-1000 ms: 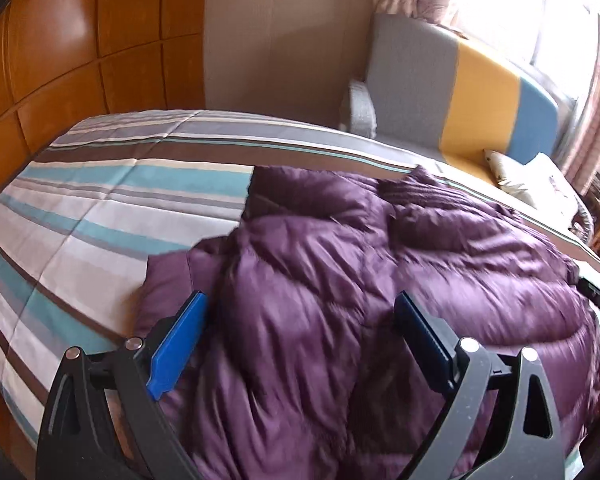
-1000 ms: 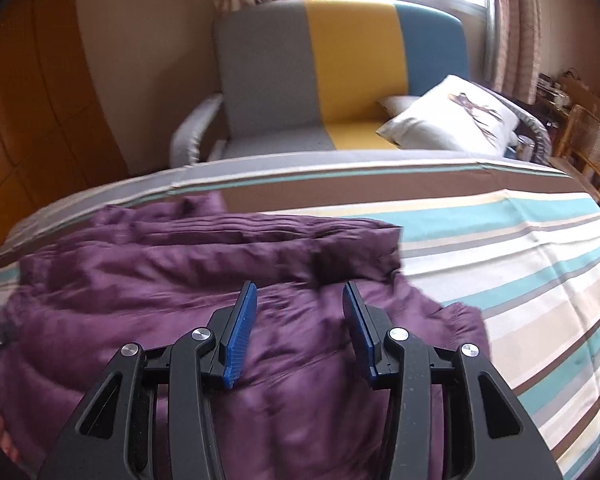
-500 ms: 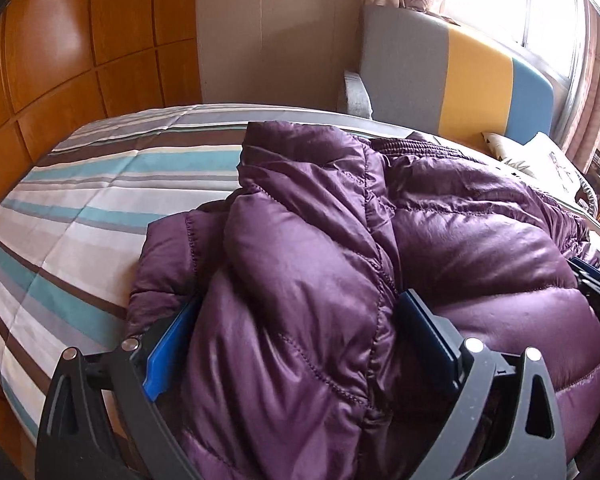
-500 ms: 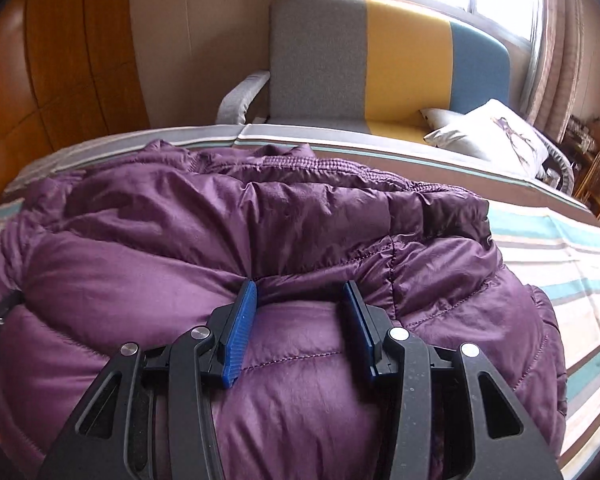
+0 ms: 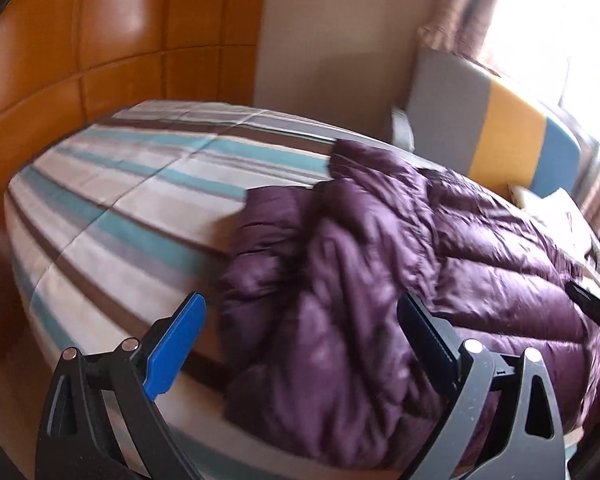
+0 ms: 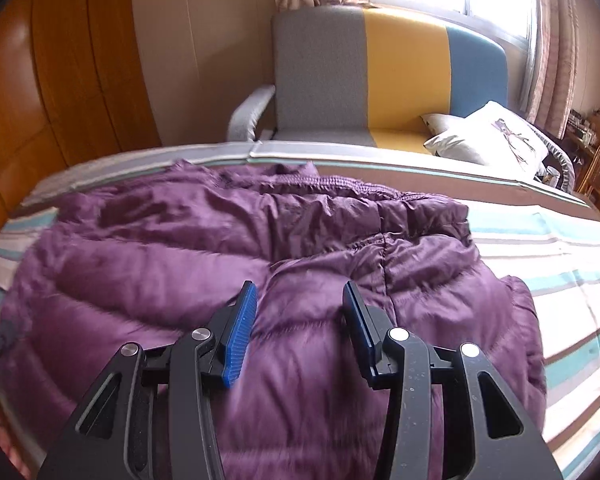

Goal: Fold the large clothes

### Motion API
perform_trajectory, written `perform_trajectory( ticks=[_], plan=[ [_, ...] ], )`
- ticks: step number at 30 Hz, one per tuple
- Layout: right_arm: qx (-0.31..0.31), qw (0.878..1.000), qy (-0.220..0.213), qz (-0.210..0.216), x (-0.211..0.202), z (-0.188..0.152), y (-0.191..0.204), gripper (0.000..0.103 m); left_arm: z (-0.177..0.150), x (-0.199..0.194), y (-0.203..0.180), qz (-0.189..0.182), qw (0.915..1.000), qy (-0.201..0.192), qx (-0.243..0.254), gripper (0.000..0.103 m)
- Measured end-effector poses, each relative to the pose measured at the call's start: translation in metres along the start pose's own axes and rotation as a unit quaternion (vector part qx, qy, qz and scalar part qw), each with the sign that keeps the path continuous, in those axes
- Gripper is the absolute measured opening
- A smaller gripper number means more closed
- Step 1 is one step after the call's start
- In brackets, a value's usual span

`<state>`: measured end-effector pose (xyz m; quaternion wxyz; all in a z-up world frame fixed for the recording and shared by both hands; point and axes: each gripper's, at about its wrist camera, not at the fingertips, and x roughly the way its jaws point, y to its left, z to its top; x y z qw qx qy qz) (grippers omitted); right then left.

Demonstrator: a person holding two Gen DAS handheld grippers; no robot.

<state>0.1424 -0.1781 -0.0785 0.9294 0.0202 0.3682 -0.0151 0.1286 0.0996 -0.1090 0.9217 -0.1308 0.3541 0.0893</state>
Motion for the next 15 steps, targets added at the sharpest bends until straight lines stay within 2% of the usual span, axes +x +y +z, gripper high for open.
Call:
perform_trajectory(
  ticks=[4, 6, 7, 10, 12, 15],
  plan=[
    [0.017, 0.999, -0.007, 0.03, -0.026, -0.009, 0.0, 0.045, -0.003, 0.006, 0.014, -0.018, 0.9985, 0.032, -0.04, 0.095],
    [0.023, 0.999, -0.006, 0.041, -0.035, -0.015, 0.002, 0.044, -0.007, 0.004, 0.014, -0.032, 0.9979, 0.039, -0.042, 0.088],
    [0.025, 0.999, -0.007, 0.044, -0.038, -0.017, 0.003, 0.034, -0.008, 0.004, 0.012, -0.039, 0.9976, 0.042, -0.039, 0.086],
    [0.015, 0.998, -0.004, 0.056, -0.048, -0.028, 0.01, 0.021, -0.012, 0.002, 0.007, -0.059, 0.9959, 0.056, -0.04, 0.08],
    [0.007, 0.998, -0.004, 0.059, -0.052, -0.032, 0.012, 0.017, -0.016, -0.001, 0.008, -0.072, 0.9937, 0.066, -0.054, 0.078],
    [0.02, 0.997, 0.002, 0.077, -0.053, -0.036, 0.011, 0.017, -0.019, -0.003, 0.01, -0.091, 0.9901, 0.075, -0.075, 0.078]
  ],
)
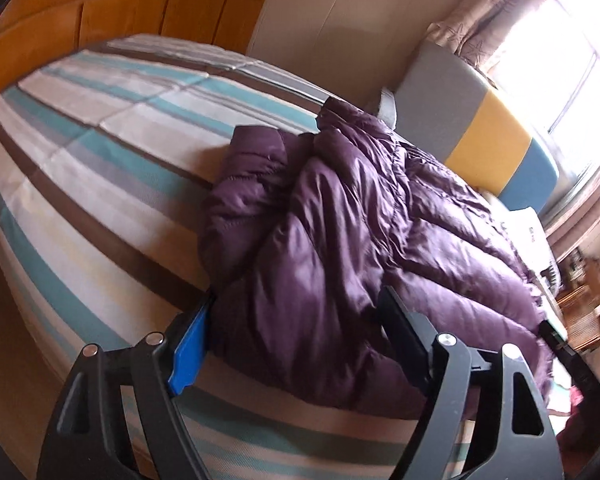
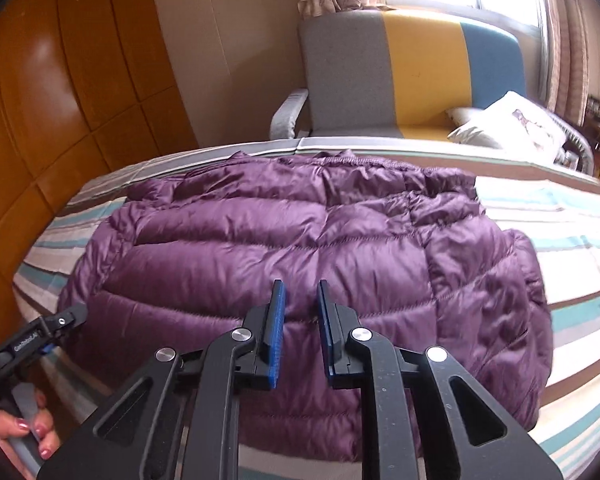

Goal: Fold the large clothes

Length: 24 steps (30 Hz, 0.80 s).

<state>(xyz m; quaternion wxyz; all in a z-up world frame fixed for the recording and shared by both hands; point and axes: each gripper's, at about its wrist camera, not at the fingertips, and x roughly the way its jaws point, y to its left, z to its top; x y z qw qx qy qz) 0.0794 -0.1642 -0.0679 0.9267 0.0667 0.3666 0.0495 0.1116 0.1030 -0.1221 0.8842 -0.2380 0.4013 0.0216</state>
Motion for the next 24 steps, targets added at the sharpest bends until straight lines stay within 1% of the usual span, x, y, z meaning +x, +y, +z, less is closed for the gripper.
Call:
perform_trajectory(
  ticks=[2, 4, 6, 9, 12, 17, 18, 19, 20, 22, 24],
  plan=[
    [0.004, 1.0, 0.006, 0.01, 0.004, -0.001, 0.0, 0.017, -0.002, 0.002, -0.001, -0.01, 0.9999, 0.006, -0.007, 0.078],
    [0.001, 1.0, 0.017, 0.008, 0.011, -0.004, 0.0, 0.017, -0.004, 0.005, 0.0, -0.022, 0.9996, 0.01, -0.014, 0.078],
    [0.006, 0.999, 0.041, 0.01, 0.025, -0.008, -0.002, 0.017, -0.005, 0.008, 0.001, -0.031, 0.9991, 0.009, -0.027, 0.079],
    [-0.002, 0.998, 0.056, 0.007, 0.039, -0.015, -0.002, 0.017, -0.004, 0.012, 0.001, -0.038, 0.9986, 0.004, -0.037, 0.079],
    [-0.017, 0.998, 0.06, -0.003, 0.045, -0.02, 0.002, 0.017, -0.004, 0.018, -0.001, -0.043, 0.9981, -0.006, -0.045, 0.079],
    [-0.018, 0.998, 0.057, -0.004, 0.045, -0.022, 0.002, 0.017, -0.008, 0.02, -0.001, -0.044, 0.9962, -0.025, -0.07, 0.078],
    [-0.019, 0.998, 0.056, -0.004, 0.044, -0.023, 0.002, 0.017, -0.01, 0.017, 0.0, -0.047, 0.9956, -0.027, -0.077, 0.073],
    [-0.018, 0.998, 0.055, -0.004, 0.044, -0.023, 0.002, 0.017, -0.011, 0.015, 0.001, -0.047, 0.9948, -0.03, -0.086, 0.069],
    [-0.016, 0.998, 0.054, -0.003, 0.044, -0.022, 0.003, 0.017, -0.012, 0.014, 0.002, -0.049, 0.9937, -0.032, -0.096, 0.067],
    [-0.008, 0.999, 0.053, 0.0, 0.043, -0.023, 0.003, 0.017, -0.009, 0.02, 0.003, -0.051, 0.9937, -0.026, -0.096, 0.062],
    [-0.01, 0.999, 0.053, -0.001, 0.044, -0.023, 0.002, 0.017, -0.006, 0.023, 0.011, -0.068, 0.9904, -0.022, -0.119, 0.054]
  ],
)
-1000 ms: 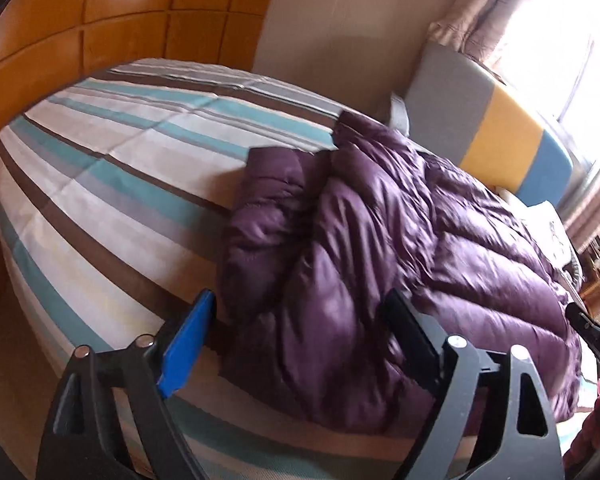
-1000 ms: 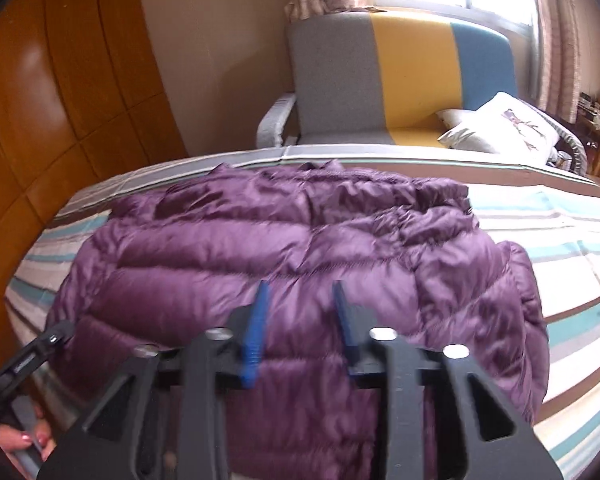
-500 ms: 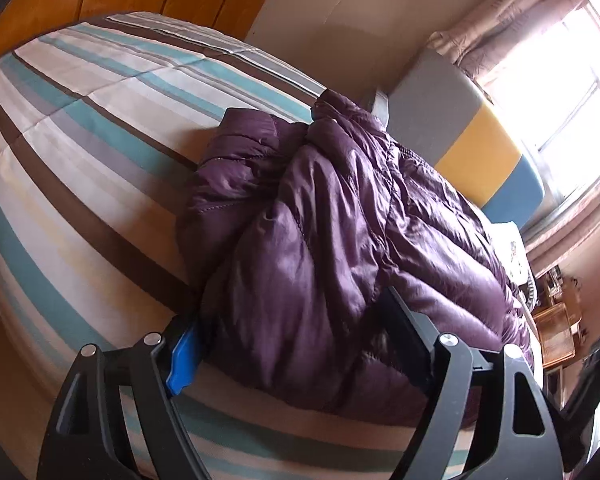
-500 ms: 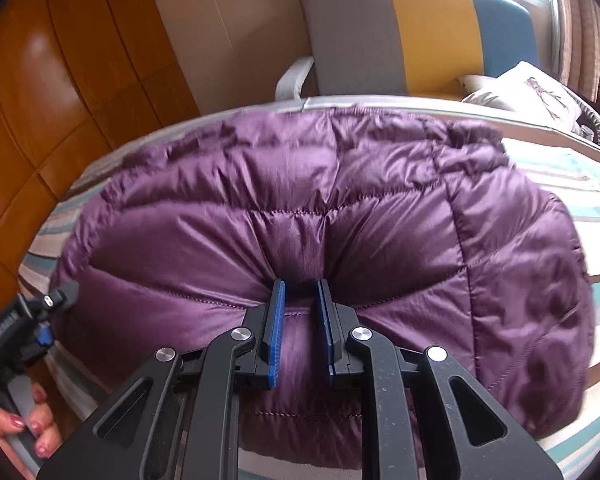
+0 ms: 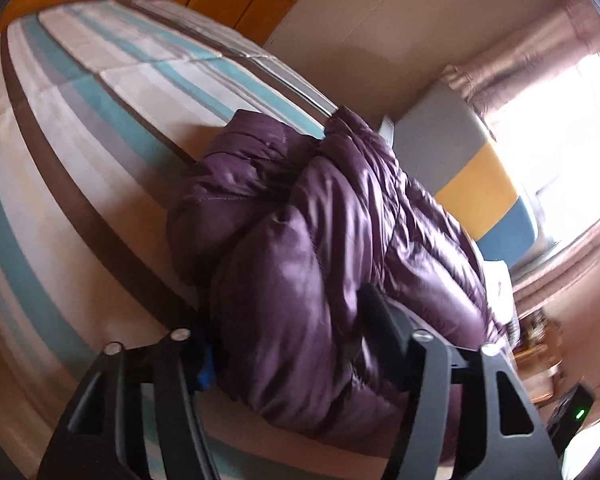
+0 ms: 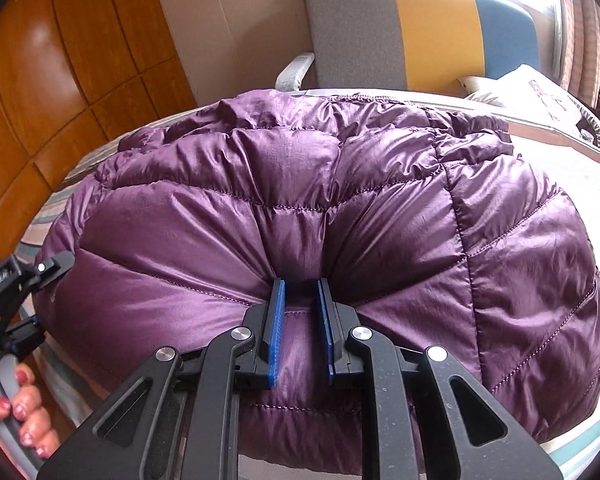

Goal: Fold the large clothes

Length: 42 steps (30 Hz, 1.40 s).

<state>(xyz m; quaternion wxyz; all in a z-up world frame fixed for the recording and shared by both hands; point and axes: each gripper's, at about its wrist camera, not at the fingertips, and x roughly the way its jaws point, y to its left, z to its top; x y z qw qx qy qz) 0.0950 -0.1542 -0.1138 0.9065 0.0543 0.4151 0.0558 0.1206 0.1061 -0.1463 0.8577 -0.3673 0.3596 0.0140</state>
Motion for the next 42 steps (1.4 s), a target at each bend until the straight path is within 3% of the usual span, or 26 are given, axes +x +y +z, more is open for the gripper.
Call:
perform_trajectory(
  ticks=[4, 6, 11, 15, 18, 23, 29, 32, 35, 38, 42],
  plan=[
    [0.003, 1.0, -0.001, -0.001, 0.0, -0.001, 0.0, 0.017, 0.0, 0.003, 0.008, -0.044, 0.998, 0.015, -0.044, 0.042],
    [0.001, 1.0, -0.001, 0.0, 0.0, -0.001, 0.0, 0.017, 0.001, 0.003, 0.013, -0.065, 0.996, 0.02, -0.059, 0.031],
    [0.004, 1.0, 0.006, 0.0, -0.002, 0.0, -0.001, 0.017, 0.003, -0.016, -0.004, -0.067, 0.9976, -0.018, -0.007, 0.019],
    [-0.004, 1.0, -0.003, 0.008, -0.016, 0.011, 0.003, 0.017, 0.003, -0.025, -0.018, -0.053, 0.9967, -0.039, 0.048, 0.018],
    [-0.004, 0.999, -0.038, 0.024, -0.025, 0.026, 0.009, 0.017, 0.002, -0.022, -0.014, -0.047, 0.9973, -0.034, 0.045, 0.018],
    [-0.021, 1.0, 0.008, 0.007, 0.015, 0.038, 0.021, 0.017, 0.004, -0.021, -0.01, -0.045, 0.9976, -0.031, 0.042, 0.018],
    [-0.042, 0.999, 0.0, -0.001, 0.026, 0.032, 0.02, 0.016, 0.002, -0.03, -0.028, -0.034, 0.9946, -0.055, 0.081, 0.018],
    [-0.006, 0.999, -0.027, 0.031, -0.005, 0.025, 0.007, 0.016, 0.004, -0.034, -0.032, -0.022, 0.9937, -0.062, 0.091, 0.018],
    [-0.008, 0.998, -0.047, 0.036, -0.032, 0.005, 0.005, 0.016, 0.004, -0.04, -0.037, -0.018, 0.9921, -0.072, 0.101, 0.018],
    [-0.005, 0.999, -0.011, 0.038, -0.02, -0.01, 0.008, 0.016, 0.002, -0.046, -0.047, -0.017, 0.9897, -0.085, 0.114, 0.018],
    [-0.01, 1.0, -0.015, 0.026, -0.004, -0.017, 0.009, 0.016, -0.002, -0.058, -0.07, -0.014, 0.9822, -0.104, 0.156, 0.018]
  ],
)
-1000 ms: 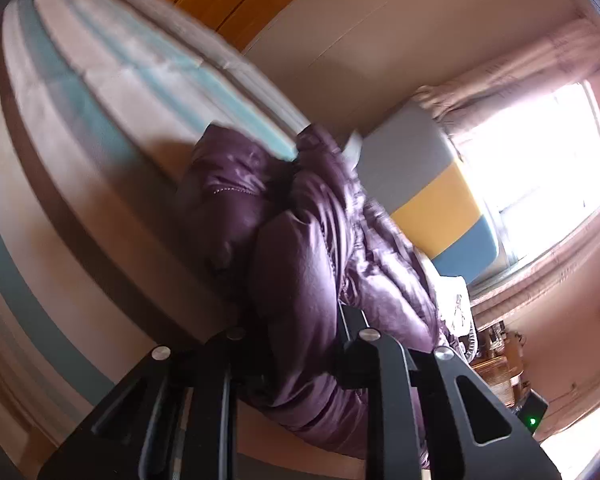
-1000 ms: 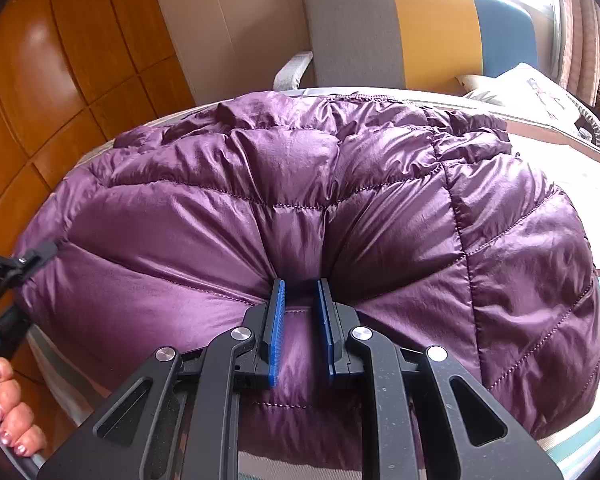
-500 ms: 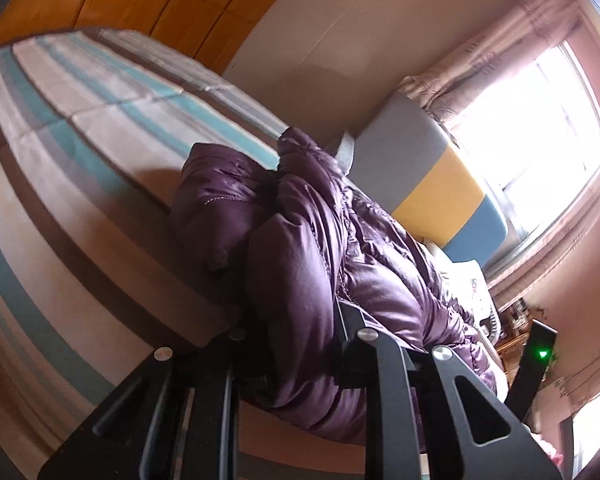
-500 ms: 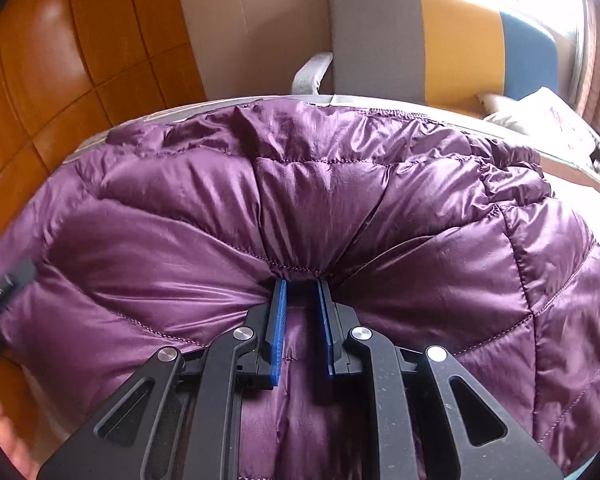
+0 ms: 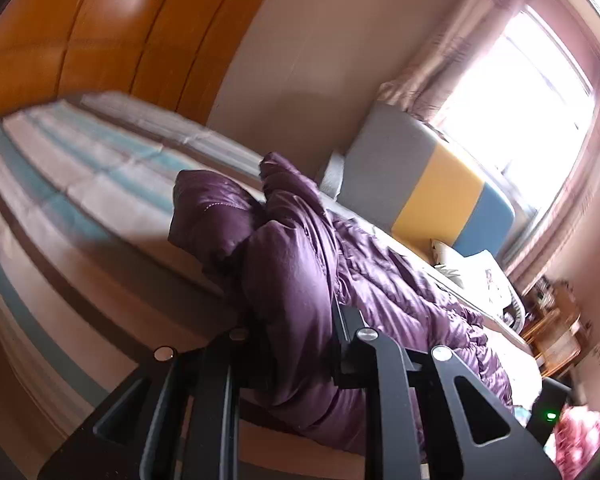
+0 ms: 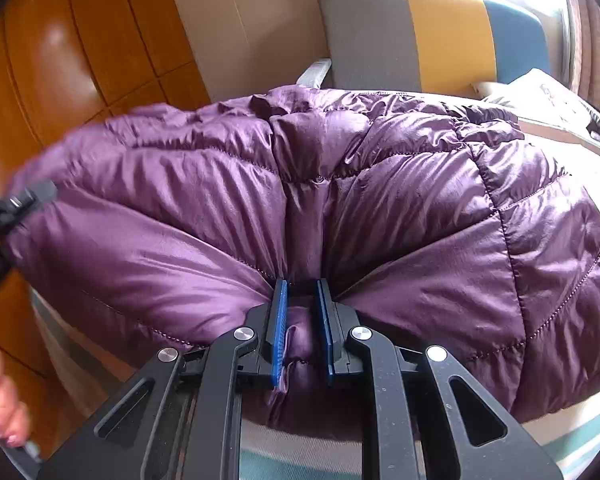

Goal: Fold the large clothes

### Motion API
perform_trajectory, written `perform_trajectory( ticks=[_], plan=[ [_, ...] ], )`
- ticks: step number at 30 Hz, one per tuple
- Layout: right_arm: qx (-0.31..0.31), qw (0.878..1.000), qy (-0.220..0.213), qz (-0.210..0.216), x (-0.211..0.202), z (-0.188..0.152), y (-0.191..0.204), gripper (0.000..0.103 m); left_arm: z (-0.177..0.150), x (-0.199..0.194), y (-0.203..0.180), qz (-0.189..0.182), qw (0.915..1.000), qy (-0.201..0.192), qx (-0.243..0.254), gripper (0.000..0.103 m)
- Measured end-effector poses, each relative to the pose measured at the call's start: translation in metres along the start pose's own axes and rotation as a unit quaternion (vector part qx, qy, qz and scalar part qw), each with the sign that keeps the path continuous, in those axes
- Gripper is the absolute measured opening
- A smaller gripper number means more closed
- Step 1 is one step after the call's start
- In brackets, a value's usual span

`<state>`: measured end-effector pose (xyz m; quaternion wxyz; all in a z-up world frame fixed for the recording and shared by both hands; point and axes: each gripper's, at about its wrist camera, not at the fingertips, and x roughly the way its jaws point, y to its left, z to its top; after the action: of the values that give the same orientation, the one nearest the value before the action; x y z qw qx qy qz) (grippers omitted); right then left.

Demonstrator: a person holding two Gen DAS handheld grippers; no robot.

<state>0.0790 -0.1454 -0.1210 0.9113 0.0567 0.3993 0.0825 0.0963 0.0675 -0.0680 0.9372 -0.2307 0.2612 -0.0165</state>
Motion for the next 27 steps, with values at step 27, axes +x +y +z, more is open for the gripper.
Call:
perform_trajectory(
  ticks=[27],
  plan=[
    [0.227, 0.962, -0.072, -0.134, -0.099, -0.029, -0.15, 0.016, -0.026, -0.026, -0.208, 0.013, 0.9195, -0.109, 0.378, 0.018]
  ],
)
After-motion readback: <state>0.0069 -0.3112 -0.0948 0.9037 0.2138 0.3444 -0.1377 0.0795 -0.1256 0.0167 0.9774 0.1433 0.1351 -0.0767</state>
